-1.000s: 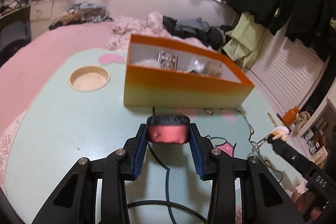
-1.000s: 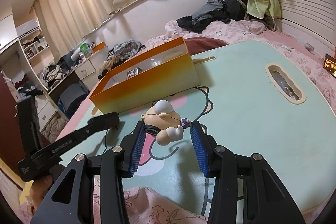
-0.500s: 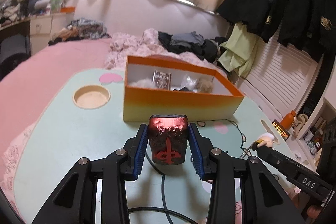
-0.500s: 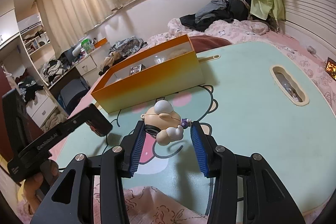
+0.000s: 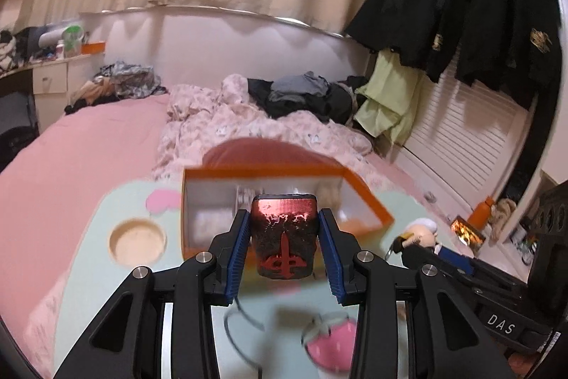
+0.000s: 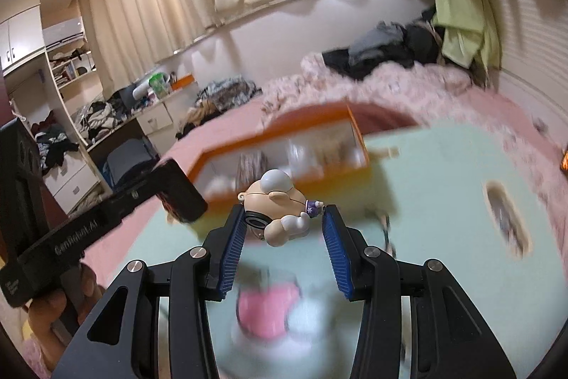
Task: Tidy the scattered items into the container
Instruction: 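Carry black pouch into box with left tool while right tool carries figurine in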
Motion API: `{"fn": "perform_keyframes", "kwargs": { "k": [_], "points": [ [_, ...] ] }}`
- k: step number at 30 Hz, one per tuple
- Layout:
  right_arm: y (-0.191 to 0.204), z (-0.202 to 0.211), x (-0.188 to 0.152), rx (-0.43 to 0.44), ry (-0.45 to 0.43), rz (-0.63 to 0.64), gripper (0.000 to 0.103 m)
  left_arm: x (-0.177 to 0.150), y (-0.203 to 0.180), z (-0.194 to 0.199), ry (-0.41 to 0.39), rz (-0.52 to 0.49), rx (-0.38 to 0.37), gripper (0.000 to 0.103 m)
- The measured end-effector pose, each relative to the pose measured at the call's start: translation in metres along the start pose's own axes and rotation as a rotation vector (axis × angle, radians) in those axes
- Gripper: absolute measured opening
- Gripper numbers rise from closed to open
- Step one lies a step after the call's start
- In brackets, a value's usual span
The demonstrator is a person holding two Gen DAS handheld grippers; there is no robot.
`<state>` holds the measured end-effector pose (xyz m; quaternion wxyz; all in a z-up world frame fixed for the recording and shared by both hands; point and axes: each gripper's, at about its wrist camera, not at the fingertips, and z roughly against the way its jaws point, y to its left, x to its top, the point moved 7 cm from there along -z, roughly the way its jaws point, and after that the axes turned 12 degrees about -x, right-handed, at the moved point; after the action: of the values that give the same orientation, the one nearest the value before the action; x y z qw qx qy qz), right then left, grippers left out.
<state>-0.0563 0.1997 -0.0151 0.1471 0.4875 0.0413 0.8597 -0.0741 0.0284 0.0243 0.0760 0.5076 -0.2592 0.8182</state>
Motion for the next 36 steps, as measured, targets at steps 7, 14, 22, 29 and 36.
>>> {"fn": "perform_keyframes", "kwargs": {
  "k": [7, 14, 22, 29, 36],
  "points": [
    [0.021, -0.045, 0.056, -0.028, 0.008, 0.066, 0.045, 0.032, 0.026, -0.04, 0.02, 0.012, 0.053, 0.038],
    [0.01, -0.092, 0.058, -0.029, 0.107, 0.01, 0.045, 0.019, 0.05, -0.073, 0.091, 0.102, 0.079, 0.037],
    [0.005, -0.125, 0.042, -0.088, 0.241, 0.056, 0.046, -0.006, 0.051, -0.092, 0.197, 0.05, 0.11, 0.065],
    [0.0, -0.126, 0.033, -0.104, 0.247, 0.069, 0.052, -0.018, 0.052, -0.092, 0.219, 0.013, 0.123, 0.065],
    [0.005, -0.124, 0.017, -0.235, 0.307, 0.207, 0.053, -0.023, 0.046, -0.096, 0.252, -0.033, 0.127, 0.067]
  ]
}}
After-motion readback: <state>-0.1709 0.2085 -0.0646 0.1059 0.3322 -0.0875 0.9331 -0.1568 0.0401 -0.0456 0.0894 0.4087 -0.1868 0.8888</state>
